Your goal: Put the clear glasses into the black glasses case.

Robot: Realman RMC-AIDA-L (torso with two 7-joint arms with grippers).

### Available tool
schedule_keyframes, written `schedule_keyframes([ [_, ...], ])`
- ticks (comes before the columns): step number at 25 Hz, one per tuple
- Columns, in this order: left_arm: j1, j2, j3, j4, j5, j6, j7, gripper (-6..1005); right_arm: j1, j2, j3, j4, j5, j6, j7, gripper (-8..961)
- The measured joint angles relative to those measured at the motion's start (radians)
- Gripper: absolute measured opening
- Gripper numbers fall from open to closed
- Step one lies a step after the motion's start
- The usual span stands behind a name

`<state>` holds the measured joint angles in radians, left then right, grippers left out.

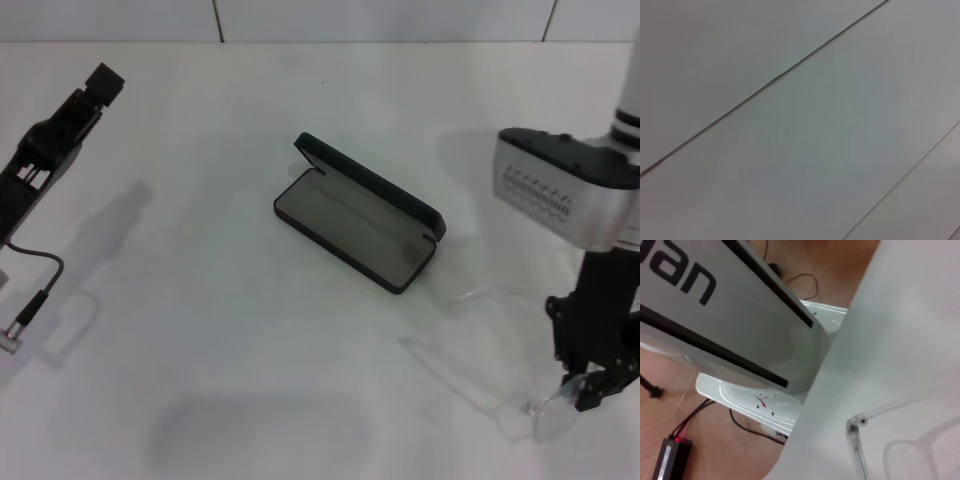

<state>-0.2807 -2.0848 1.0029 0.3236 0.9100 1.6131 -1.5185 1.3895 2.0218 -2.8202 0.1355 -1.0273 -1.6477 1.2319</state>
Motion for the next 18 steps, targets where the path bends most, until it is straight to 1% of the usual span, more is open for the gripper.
schedule_keyframes([
  [12, -0.004, 0.000, 0.002, -0.003, 0.003, -0.007, 0.007, 228, -0.068, -0.001, -0.002, 0.244, 0.006, -0.022, 0.000, 119],
  [15, -0.011, 0.001, 0.004, 0.002, 0.006, -0.008, 0.008, 228, -0.082, -0.002, -0.002, 0.296, 0.051, 0.005, -0.004, 119],
  [18, -0.021, 0.005, 0.004, 0.006, 0.007, -0.009, 0.009, 228, -0.092, -0.007, -0.002, 0.354, 0.132, 0.046, -0.009, 119],
])
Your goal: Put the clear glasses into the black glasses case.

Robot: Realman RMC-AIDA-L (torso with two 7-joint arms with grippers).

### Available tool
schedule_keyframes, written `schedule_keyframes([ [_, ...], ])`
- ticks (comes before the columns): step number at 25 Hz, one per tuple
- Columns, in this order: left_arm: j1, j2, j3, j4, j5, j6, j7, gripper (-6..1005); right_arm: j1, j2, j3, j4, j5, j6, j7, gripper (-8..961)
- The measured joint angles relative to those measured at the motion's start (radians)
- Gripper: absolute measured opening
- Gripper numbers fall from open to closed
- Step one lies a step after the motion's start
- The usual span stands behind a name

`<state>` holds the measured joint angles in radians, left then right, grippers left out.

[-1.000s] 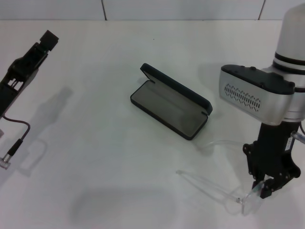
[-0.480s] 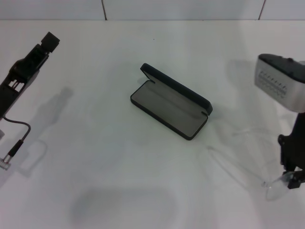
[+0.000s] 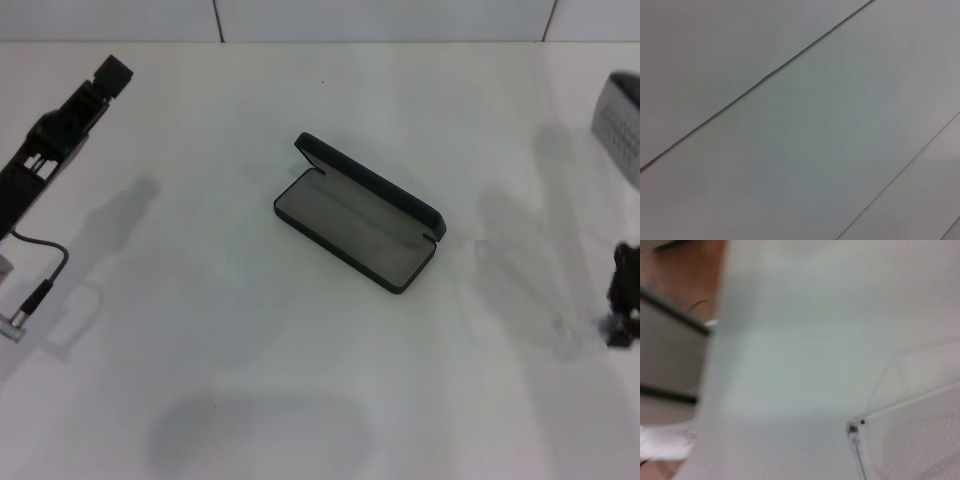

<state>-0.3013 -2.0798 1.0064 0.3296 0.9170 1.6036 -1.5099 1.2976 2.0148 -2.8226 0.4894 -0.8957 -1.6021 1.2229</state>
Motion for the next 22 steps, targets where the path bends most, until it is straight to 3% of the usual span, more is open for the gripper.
schedule_keyframes([
  [9, -0.016, 0.019, -0.006, 0.001, 0.000, -0.002, 0.009, 229, -0.002, -0.001, -0.001, 0.158, 0.294, 0.070, -0.036, 119],
  [15, -0.022, 0.034, -0.006, 0.002, -0.002, -0.002, -0.009, 229, -0.005, 0.003, -0.002, 0.222, 0.407, 0.074, -0.053, 119],
  [22, -0.033, 0.040, -0.007, 0.003, -0.008, 0.004, -0.011, 227, -0.079, 0.001, -0.002, 0.281, 0.669, 0.061, -0.058, 119],
])
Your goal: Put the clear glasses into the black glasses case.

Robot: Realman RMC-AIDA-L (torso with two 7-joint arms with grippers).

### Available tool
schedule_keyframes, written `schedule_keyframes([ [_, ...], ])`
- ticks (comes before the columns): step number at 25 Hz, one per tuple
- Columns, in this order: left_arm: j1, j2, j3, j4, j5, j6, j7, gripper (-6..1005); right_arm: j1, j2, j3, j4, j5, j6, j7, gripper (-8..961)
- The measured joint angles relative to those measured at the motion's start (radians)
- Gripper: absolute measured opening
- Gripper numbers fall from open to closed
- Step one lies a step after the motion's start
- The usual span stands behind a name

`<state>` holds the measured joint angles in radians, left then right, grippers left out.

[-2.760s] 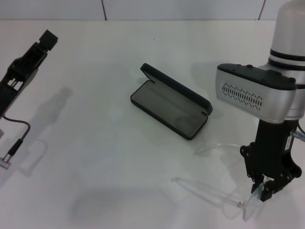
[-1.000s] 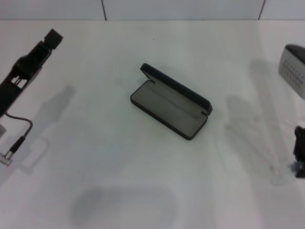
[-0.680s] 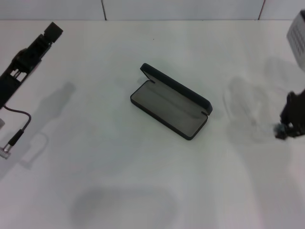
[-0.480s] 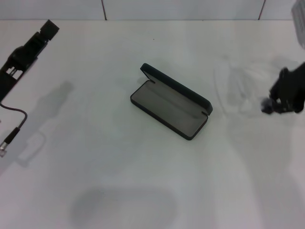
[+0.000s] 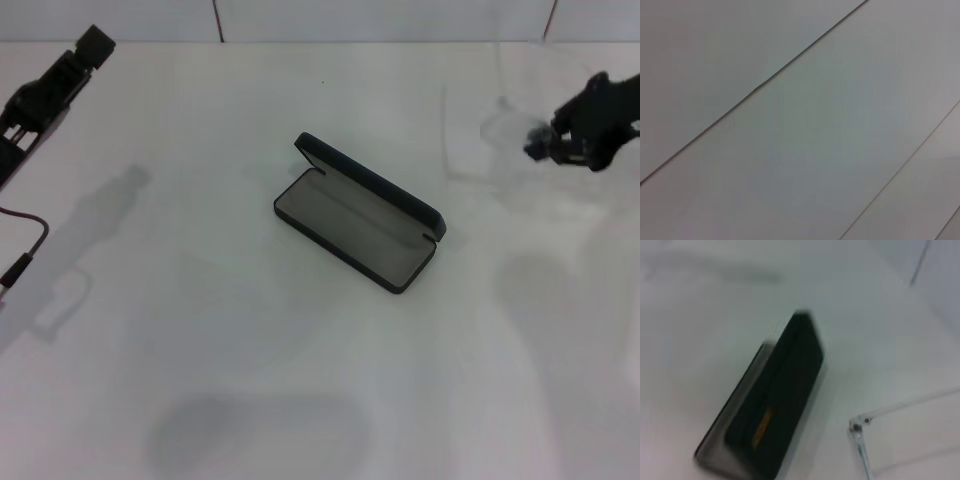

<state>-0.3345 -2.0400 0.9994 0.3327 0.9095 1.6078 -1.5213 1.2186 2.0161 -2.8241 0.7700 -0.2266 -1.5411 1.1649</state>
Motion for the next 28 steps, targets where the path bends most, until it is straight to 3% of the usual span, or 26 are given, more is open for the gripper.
schedule_keyframes([
  [10, -0.014, 0.001, -0.014, 0.023, -0.008, -0.004, 0.007, 229, -0.198, 0.001, 0.000, 0.012, 0.523, -0.218, -0.156, 119],
  [14, -0.020, -0.007, -0.051, 0.024, -0.008, -0.004, 0.016, 227, -0.280, 0.003, 0.001, -0.010, 0.714, -0.338, -0.186, 119],
  [21, -0.031, -0.015, -0.056, 0.026, -0.008, -0.005, 0.096, 228, -0.359, 0.003, 0.000, -0.089, 0.796, -0.424, -0.210, 119],
  [25, -0.036, -0.033, -0.054, 0.042, -0.005, 0.015, 0.216, 229, -0.402, 0.003, 0.003, -0.144, 0.843, -0.444, -0.253, 119],
  [28, -0.039, -0.026, -0.047, 0.068, 0.019, 0.048, 0.280, 229, -0.450, 0.002, 0.003, -0.177, 0.927, -0.458, -0.276, 119],
])
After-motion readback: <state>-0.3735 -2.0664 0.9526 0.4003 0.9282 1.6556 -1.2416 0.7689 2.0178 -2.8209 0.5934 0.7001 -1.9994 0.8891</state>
